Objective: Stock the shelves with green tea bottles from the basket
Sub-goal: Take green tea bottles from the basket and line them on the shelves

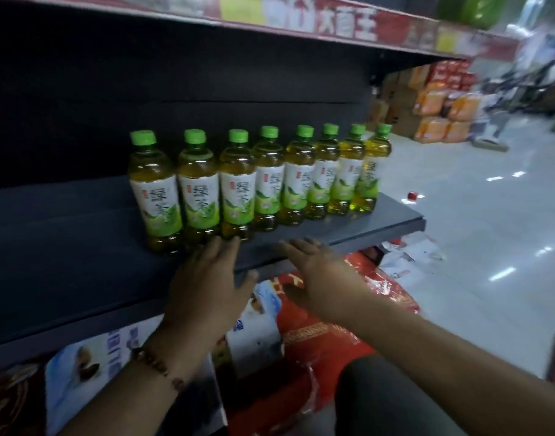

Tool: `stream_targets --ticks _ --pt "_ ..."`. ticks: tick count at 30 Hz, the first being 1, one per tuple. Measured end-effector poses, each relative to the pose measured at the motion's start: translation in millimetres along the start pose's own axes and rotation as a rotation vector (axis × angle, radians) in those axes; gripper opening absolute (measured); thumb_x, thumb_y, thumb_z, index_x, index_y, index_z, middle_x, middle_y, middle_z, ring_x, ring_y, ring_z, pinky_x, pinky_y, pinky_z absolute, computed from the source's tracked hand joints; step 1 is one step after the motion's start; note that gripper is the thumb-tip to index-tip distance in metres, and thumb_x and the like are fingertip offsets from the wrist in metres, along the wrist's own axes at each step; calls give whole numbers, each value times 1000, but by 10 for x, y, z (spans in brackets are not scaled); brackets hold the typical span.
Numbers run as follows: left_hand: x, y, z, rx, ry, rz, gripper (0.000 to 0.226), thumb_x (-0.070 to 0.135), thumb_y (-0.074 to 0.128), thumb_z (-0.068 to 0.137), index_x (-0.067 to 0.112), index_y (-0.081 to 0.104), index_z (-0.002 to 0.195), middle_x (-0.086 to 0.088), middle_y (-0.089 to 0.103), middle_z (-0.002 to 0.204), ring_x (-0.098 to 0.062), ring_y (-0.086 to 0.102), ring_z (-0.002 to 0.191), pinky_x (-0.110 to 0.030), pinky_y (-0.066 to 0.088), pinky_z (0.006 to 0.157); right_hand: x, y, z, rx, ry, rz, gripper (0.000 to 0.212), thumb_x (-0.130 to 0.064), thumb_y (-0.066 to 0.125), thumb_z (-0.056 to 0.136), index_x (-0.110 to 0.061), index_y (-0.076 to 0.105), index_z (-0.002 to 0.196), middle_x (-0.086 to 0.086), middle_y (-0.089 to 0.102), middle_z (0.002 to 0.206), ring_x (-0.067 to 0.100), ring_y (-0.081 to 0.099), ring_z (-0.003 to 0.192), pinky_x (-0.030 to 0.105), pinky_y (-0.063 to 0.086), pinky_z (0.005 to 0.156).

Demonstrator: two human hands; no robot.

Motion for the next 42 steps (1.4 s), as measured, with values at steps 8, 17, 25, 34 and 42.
stream_targets --ticks 8,17,25,34,42 --pt "1932 1114 -198 -208 437 118 74 62 44 94 31 18 157 -5 17 165 -26 16 151 -42 12 121 1742 -24 -1448 -77 421 -83 78 -50 52 96 -22 14 159 5 20 164 30 12 152 40 8 122" --pt "3823 2197 -915 -443 816 55 70 56 44 98 28 18 156 -9 14 165 -29 15 151 -45 18 122 3058 391 -3248 -139 845 50 78 -49 57 94 -28 17 157 3 22 164 29 14 152 47 16 121" --pt "4088 3097 -1579 -591 993 87 68 52 45 98 30 16 155 -4 29 158 -25 31 143 -43 29 117 3479 1410 -4537 -378 1104 182 78 -52 55 94 -24 18 157 8 27 161 34 24 148 49 20 120" --pt "4030 3400 -1605 -640 1028 154 66 52 45 99 27 20 155 -7 32 156 -25 35 140 -42 33 114 3607 2022 -4580 -439 1204 362 49 -46 59 94 -21 48 135 5 59 131 19 59 111 27 49 83" --pt "4141 3415 -1619 -633 1032 122 66 50 44 100 26 19 155 -7 35 155 -25 34 142 -42 31 114 3745 2174 -4465 -553 1217 437 56 -48 73 82 -24 55 129 3 61 126 23 56 118 43 47 103"
Point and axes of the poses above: each hand's wrist, its own z-axis towards the middle knuckle, its own y-axis out of the palm, x = y × z, the point moved 8 cm from there along z, towards the middle knuckle
